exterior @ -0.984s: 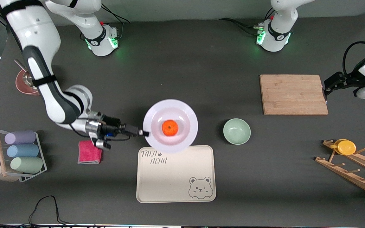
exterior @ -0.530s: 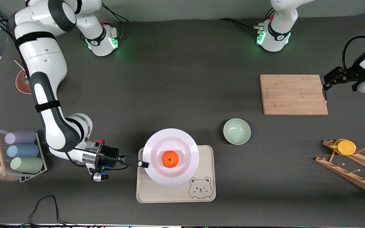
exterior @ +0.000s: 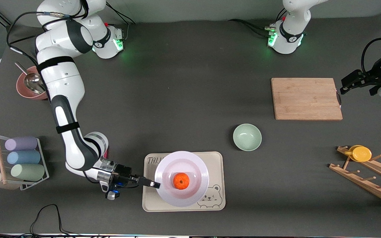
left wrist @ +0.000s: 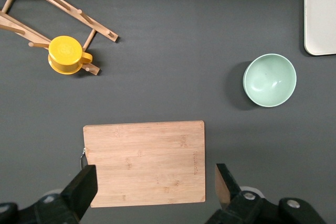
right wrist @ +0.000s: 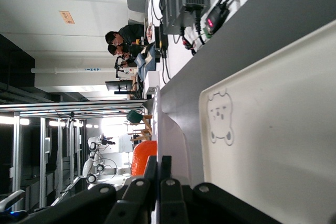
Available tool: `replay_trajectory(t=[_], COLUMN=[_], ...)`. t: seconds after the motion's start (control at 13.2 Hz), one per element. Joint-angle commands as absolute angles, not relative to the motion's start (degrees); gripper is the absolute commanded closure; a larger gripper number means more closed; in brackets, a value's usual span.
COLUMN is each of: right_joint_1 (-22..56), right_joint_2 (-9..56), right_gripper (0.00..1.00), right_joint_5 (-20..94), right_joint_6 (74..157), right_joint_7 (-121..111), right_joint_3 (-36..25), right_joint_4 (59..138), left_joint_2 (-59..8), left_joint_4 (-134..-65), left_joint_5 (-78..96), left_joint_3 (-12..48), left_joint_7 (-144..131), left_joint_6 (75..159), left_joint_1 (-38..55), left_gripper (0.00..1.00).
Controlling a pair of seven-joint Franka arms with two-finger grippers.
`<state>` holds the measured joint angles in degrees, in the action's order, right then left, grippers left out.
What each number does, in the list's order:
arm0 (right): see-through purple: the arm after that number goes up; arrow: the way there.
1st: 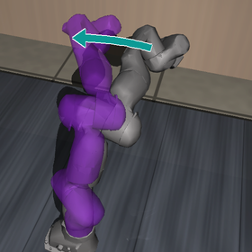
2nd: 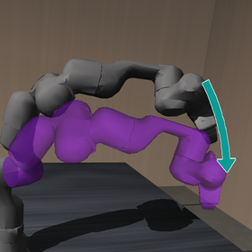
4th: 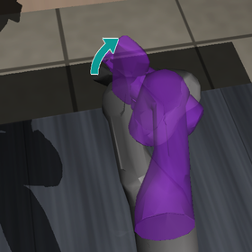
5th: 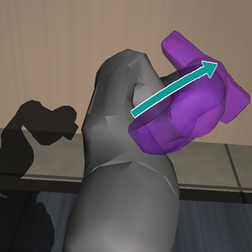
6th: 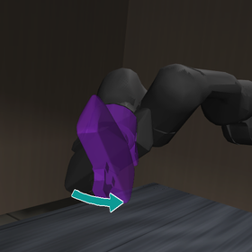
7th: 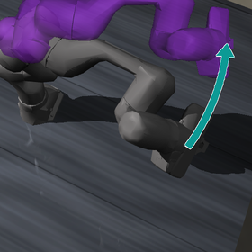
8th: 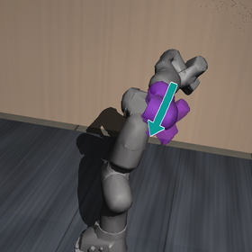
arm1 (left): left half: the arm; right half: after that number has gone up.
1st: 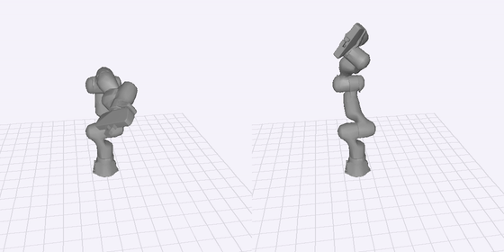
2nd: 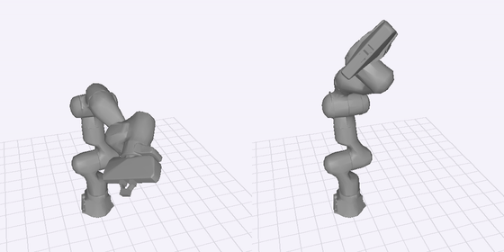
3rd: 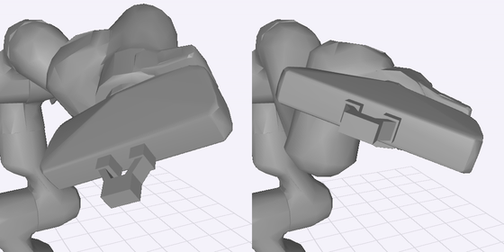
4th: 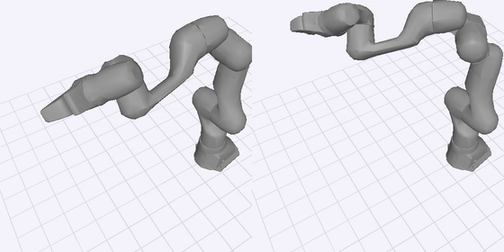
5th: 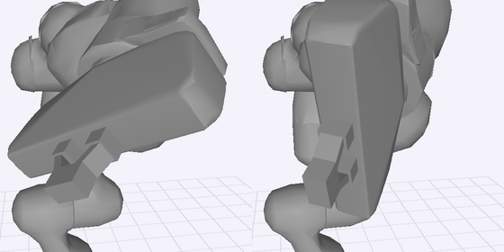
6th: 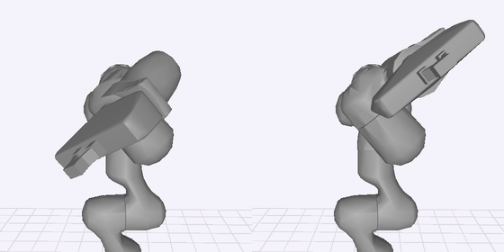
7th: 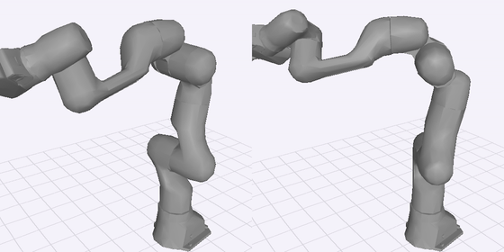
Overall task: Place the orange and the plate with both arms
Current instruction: 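Lower the plate onto the tray and open the right gripper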
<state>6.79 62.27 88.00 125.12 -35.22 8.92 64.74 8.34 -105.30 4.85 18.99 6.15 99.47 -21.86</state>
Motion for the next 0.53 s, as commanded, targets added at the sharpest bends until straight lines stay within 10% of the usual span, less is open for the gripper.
replay_trajectory(t=[0.0, 0.45], right_joint_1=[7.1, 7.2], right_joint_2=[66.2, 70.0], right_gripper=[1.00, 1.00], right_joint_5=[87.4, 92.1], right_joint_6=[125.4, 125.5], right_joint_7=[-39.4, -46.6], right_joint_3=[9.1, 9.2], right_joint_4=[61.3, 61.3], left_joint_2=[9.4, 8.6], left_joint_4=[-106.2, -106.1], left_joint_5=[5.9, 5.9], left_joint_3=[19.2, 19.3], left_joint_7=[7.6, 7.6], left_joint_6=[100.1, 102.3], left_joint_1=[-22.5, -22.0], left_gripper=[0.00, 0.00])
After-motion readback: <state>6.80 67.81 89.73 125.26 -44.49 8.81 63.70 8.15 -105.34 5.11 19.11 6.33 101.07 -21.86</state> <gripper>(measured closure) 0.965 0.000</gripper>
